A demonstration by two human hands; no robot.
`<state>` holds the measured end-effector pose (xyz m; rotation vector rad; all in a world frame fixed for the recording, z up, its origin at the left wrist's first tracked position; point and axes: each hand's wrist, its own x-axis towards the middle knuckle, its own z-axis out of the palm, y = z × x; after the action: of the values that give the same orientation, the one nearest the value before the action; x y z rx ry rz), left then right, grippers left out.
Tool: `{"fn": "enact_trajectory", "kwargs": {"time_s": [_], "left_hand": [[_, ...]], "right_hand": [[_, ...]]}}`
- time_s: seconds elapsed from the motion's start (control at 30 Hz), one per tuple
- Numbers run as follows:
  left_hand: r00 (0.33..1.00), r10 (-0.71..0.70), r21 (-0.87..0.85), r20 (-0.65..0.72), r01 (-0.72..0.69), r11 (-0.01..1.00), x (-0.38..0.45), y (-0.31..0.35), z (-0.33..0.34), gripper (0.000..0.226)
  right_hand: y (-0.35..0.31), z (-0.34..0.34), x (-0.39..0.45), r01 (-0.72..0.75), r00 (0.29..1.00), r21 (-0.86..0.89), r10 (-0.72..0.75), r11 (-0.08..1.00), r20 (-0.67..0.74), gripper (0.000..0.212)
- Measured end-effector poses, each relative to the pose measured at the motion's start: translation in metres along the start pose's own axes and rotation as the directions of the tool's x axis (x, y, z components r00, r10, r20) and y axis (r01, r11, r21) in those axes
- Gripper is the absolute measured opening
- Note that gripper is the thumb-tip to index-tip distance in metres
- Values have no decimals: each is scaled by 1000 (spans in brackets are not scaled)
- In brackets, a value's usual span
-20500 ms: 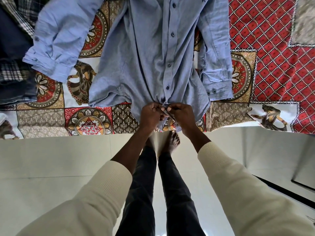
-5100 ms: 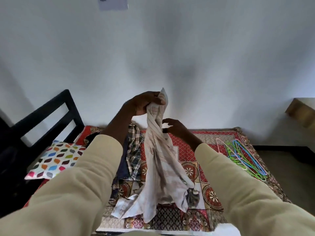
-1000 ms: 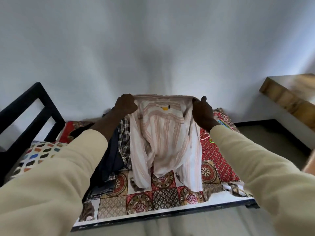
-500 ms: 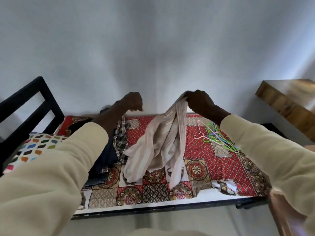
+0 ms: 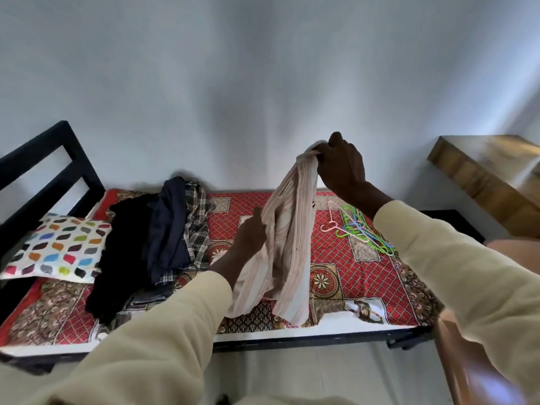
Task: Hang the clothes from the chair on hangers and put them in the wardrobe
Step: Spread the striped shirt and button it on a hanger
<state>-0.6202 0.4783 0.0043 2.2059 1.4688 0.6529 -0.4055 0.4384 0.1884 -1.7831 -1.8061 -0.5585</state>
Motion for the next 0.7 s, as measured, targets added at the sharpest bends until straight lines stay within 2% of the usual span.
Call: {"fn": "enact_trajectory", "kwargs": {"time_s": [0.07, 0.1, 0.17, 0.23, 0.3, 0.37, 0.43, 0.47, 0.5, 0.53, 0.57, 0.6, 0.63, 0.67, 0.7], "left_hand": [[989, 147, 50, 3, -147, 988, -9, -9, -14, 56], [961, 278, 113, 0, -276, 954, -9, -10, -26, 60], [827, 558, 347, 65, -543, 764, -4, 0, -55, 72], [752, 608, 460, 255, -647, 608, 1, 22, -90, 78], [746, 532, 499, 401, -664, 556, 10, 41, -117, 75], [819, 340, 570, 463, -569, 593, 19, 54, -137, 60], [944, 69, 580, 323, -255, 774, 24, 66, -151, 36], [976, -46, 526, 214, -75, 847, 27, 71, -157, 25], [990, -92, 455, 110, 32, 890, 31, 75, -162, 17], [993, -106, 371, 55, 78, 925, 36, 77, -166, 18], [985, -144, 251, 99, 115, 961, 41, 77, -169, 23], [954, -195, 109, 229, 174, 979, 41, 82, -174, 21], [882, -227, -12, 412, 254, 967, 36, 89, -179, 12], [809, -223, -55, 544, 300, 952, 31, 92, -183, 9], [779, -201, -38, 594, 277, 960, 30, 89, -183, 17]], "right_hand": [[15, -3, -2, -15, 1000, -20, 15, 1000, -14, 27], [23, -3, -3, -13, 1000, -66, 13, 998, 1, 26], [39, -2, -5, 32, 998, -188, -21, 982, 58, 19], [52, -1, -9, 150, 981, -291, -107, 945, 160, 17], [58, -3, -14, 338, 929, -341, -252, 877, 271, 15], [62, -4, -20, 542, 828, -376, -401, 752, 391, 7], [64, -2, -26, 666, 736, -393, -469, 635, 489, 9], [65, -1, -29, 698, 701, -391, -461, 600, 544, 16], [64, 1, -31, 726, 663, -377, -439, 575, 607, 24], [59, 1, -34, 736, 639, -370, -402, 566, 656, 29], [53, 1, -35, 715, 643, -366, -355, 596, 679, 31], [46, 1, -36, 674, 662, -354, -317, 648, 679, 30], [41, 2, -35, 592, 700, -331, -265, 735, 663, 29], [38, 3, -35, 469, 751, -298, -199, 831, 629, 27], [36, 3, -36, 335, 792, -253, -125, 908, 598, 26]]}}
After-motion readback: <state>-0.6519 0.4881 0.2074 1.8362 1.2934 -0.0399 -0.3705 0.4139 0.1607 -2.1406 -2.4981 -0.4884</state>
